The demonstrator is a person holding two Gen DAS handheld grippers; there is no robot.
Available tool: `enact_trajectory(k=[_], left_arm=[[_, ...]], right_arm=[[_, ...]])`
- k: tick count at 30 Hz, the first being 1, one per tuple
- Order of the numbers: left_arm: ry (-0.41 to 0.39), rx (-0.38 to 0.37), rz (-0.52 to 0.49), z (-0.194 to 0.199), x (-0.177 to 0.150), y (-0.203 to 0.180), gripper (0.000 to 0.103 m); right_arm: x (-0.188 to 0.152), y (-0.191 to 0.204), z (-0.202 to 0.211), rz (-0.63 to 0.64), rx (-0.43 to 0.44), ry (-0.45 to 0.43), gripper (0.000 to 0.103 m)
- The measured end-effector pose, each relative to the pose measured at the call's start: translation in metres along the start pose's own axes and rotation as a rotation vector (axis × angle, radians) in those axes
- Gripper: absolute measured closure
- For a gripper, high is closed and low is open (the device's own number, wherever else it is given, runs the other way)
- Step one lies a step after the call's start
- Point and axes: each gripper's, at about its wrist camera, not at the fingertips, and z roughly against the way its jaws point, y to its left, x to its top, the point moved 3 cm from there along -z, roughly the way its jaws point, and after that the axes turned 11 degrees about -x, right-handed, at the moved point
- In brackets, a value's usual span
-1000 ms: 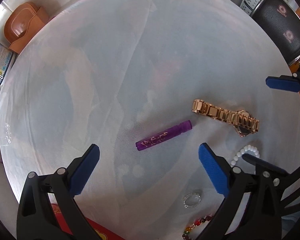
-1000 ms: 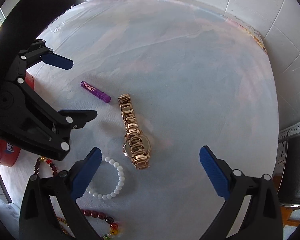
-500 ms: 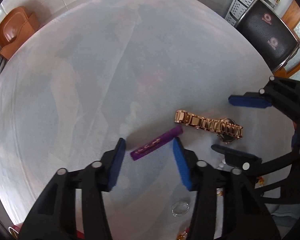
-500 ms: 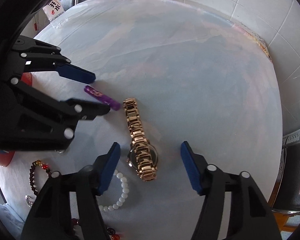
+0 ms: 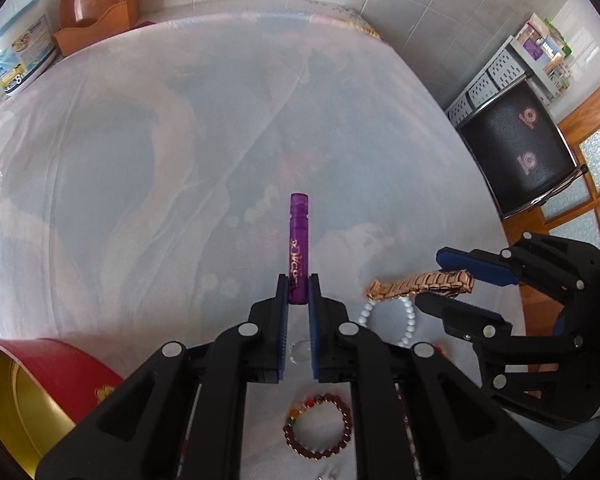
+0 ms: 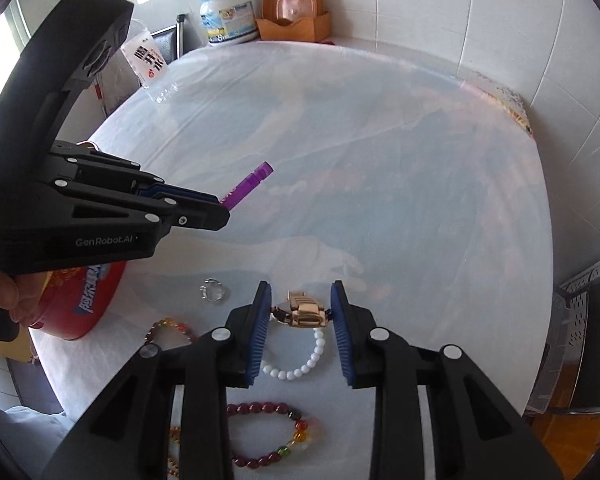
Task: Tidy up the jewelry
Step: 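Grasp the purple lipstick with the left gripper while the right gripper grasps the gold watch, then carry lipstick and watch into the tin and open both grippers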
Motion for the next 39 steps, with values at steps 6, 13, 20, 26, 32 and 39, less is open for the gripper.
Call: enact_trajectory(k=[6,13,20,26,32,39], left_arm=[[-0.046,-0.009,0.038,0.032,-0.032,-0.015,0.093],[-0.071,0.003,0.076,0.049,-0.059,-0.044,0.093],[-0.134,0.031,0.091,0.081,-0.091,-0.073,0.093],[-0.191,0.078,0.154,0.123,-0.130,-0.077,0.093],[-0.256,0.114,0.203,0.168,-0.162,-0.061,0.093],[-0.322,0.081,0.175,0.203,-0.166,-0.015,0.093]], right_arm=[[-0.018,0.008,0.046,0.017,0.030,-0.057,0.071],[-0.046,0.018,0.083,0.042,0.057,-0.093,0.071],[-0.074,0.024,0.123,0.075,0.067,-0.148,0.071],[-0.086,0.034,0.148,0.086,0.108,-0.179,0.071],[-0.080,0.056,0.171,0.104,0.133,-0.234,0.071],[-0.048,0.102,0.177,0.129,0.096,-0.284,0.071]])
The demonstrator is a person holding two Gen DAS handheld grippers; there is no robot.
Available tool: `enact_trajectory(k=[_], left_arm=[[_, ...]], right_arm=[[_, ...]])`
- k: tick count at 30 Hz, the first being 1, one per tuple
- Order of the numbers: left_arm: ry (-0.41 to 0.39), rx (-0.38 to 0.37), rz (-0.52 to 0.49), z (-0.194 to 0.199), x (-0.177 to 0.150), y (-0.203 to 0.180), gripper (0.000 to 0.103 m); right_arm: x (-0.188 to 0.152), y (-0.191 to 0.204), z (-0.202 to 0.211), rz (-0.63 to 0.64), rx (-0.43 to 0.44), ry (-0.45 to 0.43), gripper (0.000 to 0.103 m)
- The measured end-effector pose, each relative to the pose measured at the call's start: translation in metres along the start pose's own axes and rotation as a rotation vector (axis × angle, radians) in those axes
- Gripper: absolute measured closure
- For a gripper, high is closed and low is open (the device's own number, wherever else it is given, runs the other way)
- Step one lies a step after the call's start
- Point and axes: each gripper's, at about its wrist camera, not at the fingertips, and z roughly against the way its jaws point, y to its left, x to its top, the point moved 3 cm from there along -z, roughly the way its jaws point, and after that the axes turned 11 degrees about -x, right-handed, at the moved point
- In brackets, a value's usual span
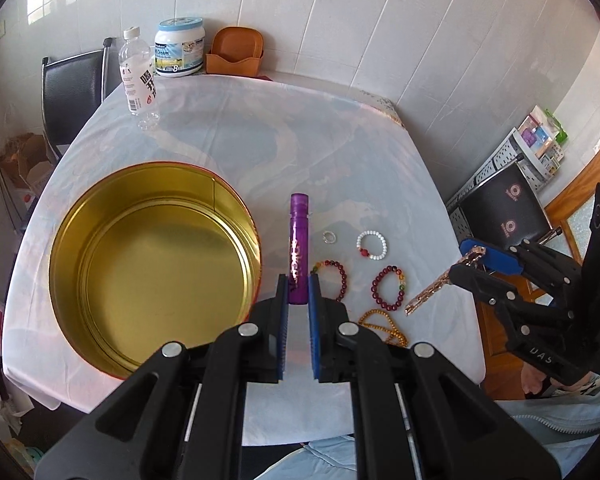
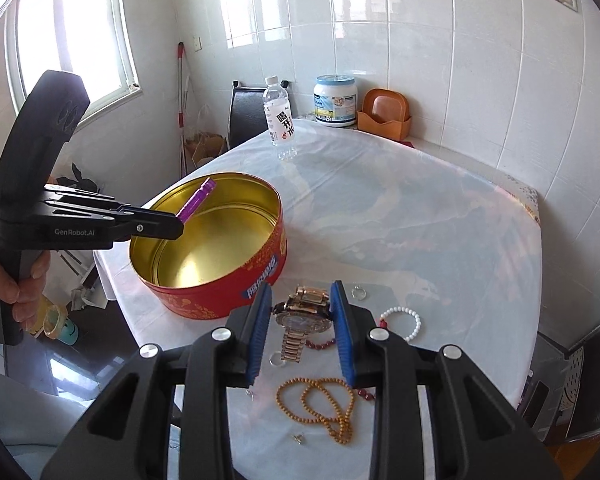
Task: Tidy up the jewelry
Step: 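Carry lipstick and watch into the tin and open both grippers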
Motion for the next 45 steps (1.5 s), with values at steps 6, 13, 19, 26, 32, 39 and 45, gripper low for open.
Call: enact_trajectory(k=[6,13,19,26,32,39,45], left_arm=[[-0.018,-0.038,-0.021,0.027,0.023,0.071,0.093],[-0.033,-0.023,-0.017,0.064,0.041,0.163,0.093],[0.068,-0.083,-0.058,0.040,0.041,0.195,0.093],[0.269,-0.148,-0.117,-0.031,0.024,0.201,0.093],[0.422,-0.086,-0.237,-0.078,0.014,0.201,0.093],[0.518,-0.067,-0.309,-0.093,0.002,0.207,0.093],[0.513,-0.068,-0.279,-0.092,0.002,0.212,0.093]], right_arm=[[0.045,0.051,-0.039,-0.013,-0.039,0.023,0.071],[0.094,0.103,-0.085,-0.039,-0.066,0.060,0.071],[0.108,0.143,-0.126,-0.013,-0.079,0.132,0.071],[0.092,0.164,-0.176,0.012,-0.081,0.280,0.071],[0.060,0.164,-0.215,0.016,-0.072,0.456,0.071],[0.046,0.176,-0.229,0.085,-0.018,0.517,0.071],[0.041,0.173,-0.240,0.069,0.002,0.548,0.071]])
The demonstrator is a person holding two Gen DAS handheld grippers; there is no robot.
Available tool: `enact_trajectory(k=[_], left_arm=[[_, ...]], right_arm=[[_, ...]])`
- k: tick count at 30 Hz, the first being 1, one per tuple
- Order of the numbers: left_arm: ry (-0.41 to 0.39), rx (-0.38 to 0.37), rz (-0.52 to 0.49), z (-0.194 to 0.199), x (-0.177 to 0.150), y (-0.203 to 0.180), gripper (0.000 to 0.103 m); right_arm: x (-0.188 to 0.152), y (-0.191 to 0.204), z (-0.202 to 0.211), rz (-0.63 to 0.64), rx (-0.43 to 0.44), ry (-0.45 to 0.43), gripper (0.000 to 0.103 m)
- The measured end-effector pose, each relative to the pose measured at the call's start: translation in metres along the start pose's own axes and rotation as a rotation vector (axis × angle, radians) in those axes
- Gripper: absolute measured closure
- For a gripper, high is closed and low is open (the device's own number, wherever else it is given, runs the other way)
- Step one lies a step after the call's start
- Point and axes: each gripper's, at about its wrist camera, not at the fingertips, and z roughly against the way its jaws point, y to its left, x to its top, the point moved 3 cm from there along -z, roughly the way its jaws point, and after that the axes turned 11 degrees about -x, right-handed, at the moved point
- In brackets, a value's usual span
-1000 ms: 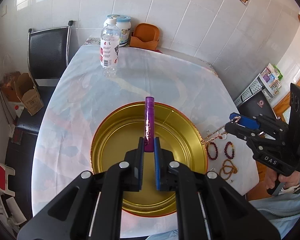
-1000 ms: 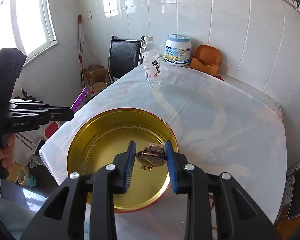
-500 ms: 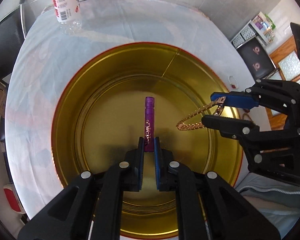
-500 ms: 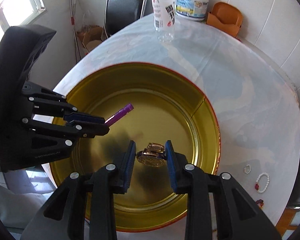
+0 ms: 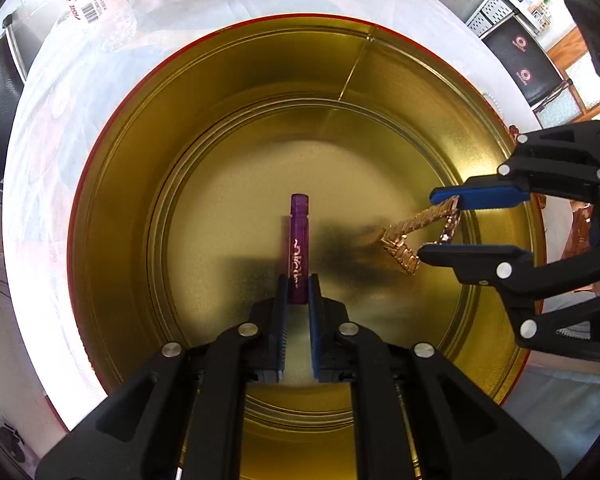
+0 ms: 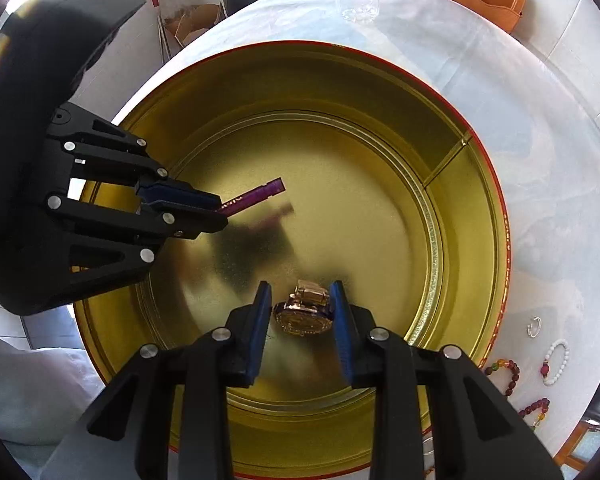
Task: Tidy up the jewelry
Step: 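Carry lipstick and watch into the tin and open both grippers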
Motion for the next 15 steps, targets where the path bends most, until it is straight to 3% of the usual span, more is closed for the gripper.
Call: enact_trajectory(k=[12,14,15], left_arm=[[-0.010,0.016,-0.007,0.000,0.004,-0.004,0.091],[-0.033,0.040,-0.004,0.006,0.003,-0.004,0.073],[-0.049,0.058,-0.007,0.010,0.002,-0.005,0.054]], right_arm=[[0.002,0.004,-0.003,0.045,-0.014,0.011,0.071],[0.003,0.007,0.001,0.060,-0.034,-0.005,0.065],[0.003,0.008,0.005,0.068,-0.042,-0.021,0.058]])
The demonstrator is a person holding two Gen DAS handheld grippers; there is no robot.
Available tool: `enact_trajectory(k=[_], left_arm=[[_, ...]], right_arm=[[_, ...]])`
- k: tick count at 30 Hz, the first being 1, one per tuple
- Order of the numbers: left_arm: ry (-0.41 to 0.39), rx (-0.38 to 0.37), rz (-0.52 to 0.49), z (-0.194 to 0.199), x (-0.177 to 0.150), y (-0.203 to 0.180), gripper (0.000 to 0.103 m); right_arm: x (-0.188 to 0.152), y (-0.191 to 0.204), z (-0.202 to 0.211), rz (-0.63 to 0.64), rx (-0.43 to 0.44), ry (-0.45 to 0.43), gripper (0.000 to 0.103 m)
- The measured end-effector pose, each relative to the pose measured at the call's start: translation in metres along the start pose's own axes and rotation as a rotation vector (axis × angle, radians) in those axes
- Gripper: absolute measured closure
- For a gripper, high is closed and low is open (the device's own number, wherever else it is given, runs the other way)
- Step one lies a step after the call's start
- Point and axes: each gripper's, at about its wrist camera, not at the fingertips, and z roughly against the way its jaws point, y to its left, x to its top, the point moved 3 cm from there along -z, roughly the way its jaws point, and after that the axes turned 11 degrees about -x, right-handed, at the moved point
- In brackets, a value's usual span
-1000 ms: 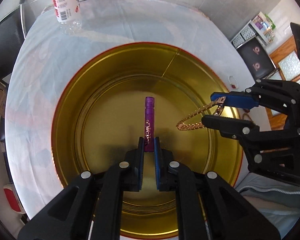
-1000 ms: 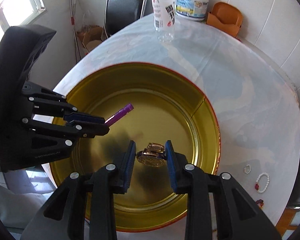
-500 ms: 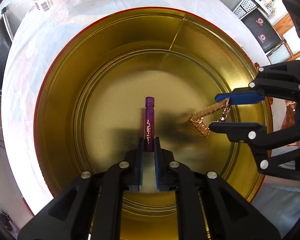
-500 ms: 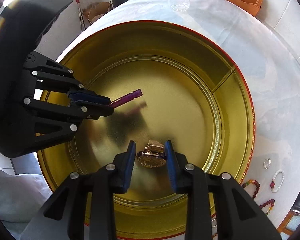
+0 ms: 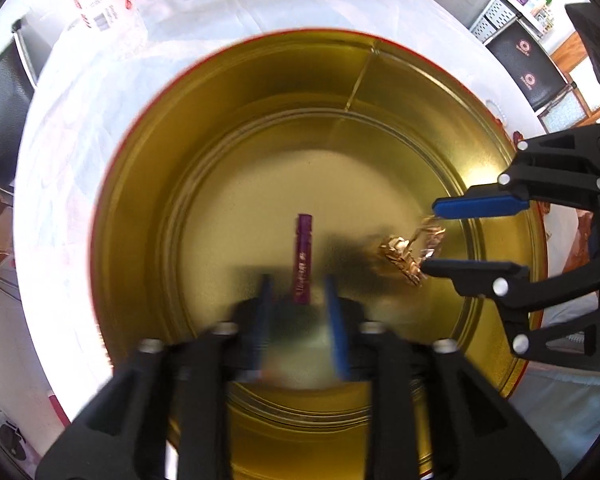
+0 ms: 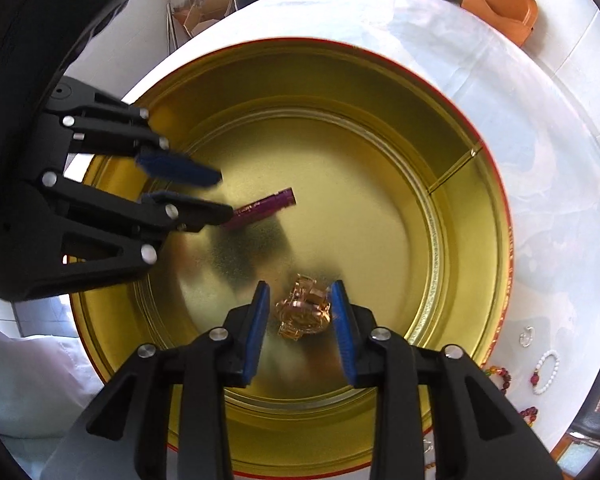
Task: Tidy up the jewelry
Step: 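Carry lipstick and watch into the tin and open both grippers, then grasp the silver ring with the left gripper while the right approaches the white bracelet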
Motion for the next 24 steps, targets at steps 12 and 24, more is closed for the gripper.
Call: enact_trajectory(k=[12,24], left_arm=[[-0.121,0.032,-0.022,0.036,0.004,-0.012,0.046],[-0.330,-0.103,-0.022,0.056,0.041,-0.099,0.027]], right_arm=[[-0.012,-0.002,0.031,-0.014,-0.072,-0.108,0.033],[-0.080,-0.097,0.069,-0.236,-0.214,-0.234,0.012]])
